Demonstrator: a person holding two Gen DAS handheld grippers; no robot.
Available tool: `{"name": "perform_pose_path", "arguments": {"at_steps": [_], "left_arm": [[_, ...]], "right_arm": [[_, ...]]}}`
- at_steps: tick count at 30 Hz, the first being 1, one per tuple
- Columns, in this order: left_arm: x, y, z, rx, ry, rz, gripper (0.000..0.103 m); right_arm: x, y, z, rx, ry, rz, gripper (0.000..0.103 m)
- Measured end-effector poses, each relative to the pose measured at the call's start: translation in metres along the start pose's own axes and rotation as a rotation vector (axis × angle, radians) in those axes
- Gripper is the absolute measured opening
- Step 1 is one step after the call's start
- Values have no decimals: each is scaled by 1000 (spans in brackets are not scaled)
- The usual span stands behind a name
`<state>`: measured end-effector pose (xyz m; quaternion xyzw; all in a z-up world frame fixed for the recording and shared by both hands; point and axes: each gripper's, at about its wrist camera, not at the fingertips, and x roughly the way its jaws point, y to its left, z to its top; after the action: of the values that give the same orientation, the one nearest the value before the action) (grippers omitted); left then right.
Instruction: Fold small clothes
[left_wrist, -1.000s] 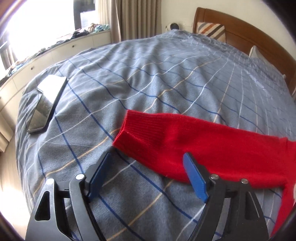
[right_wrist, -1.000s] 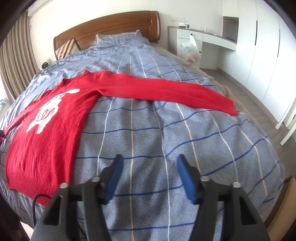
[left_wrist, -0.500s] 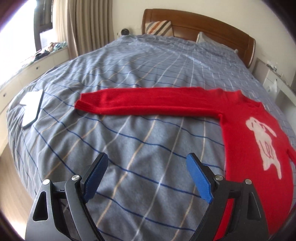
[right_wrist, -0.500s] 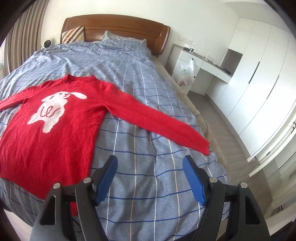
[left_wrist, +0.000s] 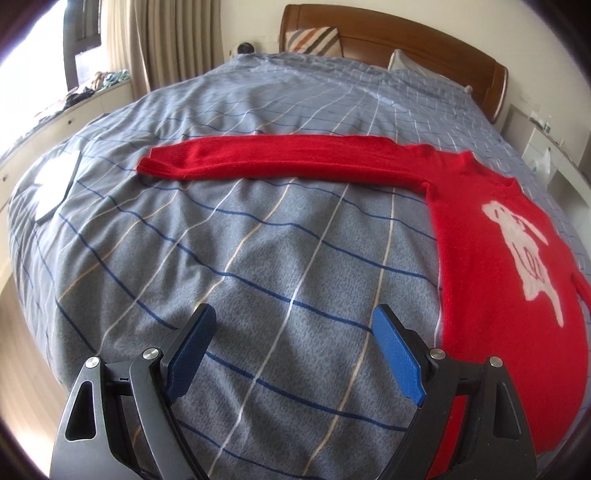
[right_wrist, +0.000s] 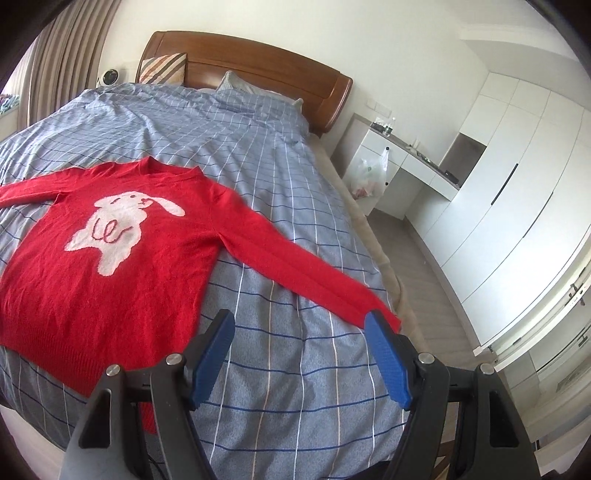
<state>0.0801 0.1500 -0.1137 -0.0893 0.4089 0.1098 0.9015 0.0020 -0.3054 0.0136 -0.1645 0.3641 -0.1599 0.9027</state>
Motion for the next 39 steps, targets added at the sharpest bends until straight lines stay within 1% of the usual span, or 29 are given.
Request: {"name": "perform_pose_path", "arguments": {"at_steps": [6,10,12,14,16,17,18,19,20,22,23,25,26,28,30,31,36,38,39], "left_arm": [[0,-1,1,-11,-11,9,89],[4,-3,2,-25,-12,8,89],[5,-4,1,-28,-25,12,90],[7,-5,-3,-19,-46,26,91],[9,-5,-7,4,-61,50,91],[10,-5,-10,17,-66,58,91],[10,-5,-11,27,-70,66,91],[10,-4,-11,31,-72,72,91],[9,-2,-10,28,-77,74,91],[8,1,-9,12,-90,76,92],[9,2,-8,4,-90,78,92],[11,4,-7,-6,-84,77,92],[12,5,-7,-7,-83,78,92],[12,5,-7,-3,-84,83,92],[13,4,-8,2,-85,92,93],[13,4,-8,4,-86,98,93],[17,3,-8,6,-81,109,95],[18,2,-8,12,-81,115,95],[18,2,-9,15,-83,117,95]], "right_arm": [[4,2,0,-11,3,-6,72],[15,4,-1,-18,5,-4,73],[28,1,-4,-12,7,22,74],[49,-9,-8,31,14,111,75],[73,-33,-15,163,27,235,74],[88,-53,-21,276,30,307,74],[104,-79,-29,419,28,388,74],[122,-108,-41,592,30,469,74],[138,-132,-53,741,30,520,74],[169,-179,-84,1039,44,574,74],[181,-195,-98,1153,54,598,74],[201,-218,-123,1340,80,628,73],[209,-224,-132,1406,98,637,71],[221,-230,-141,1468,144,638,67],[226,-229,-145,1485,201,596,59],[226,-228,-145,1494,224,582,51],[246,-232,-147,1543,267,540,51],[253,-236,-147,1555,247,519,51],[256,-239,-145,1543,221,505,51]]}}
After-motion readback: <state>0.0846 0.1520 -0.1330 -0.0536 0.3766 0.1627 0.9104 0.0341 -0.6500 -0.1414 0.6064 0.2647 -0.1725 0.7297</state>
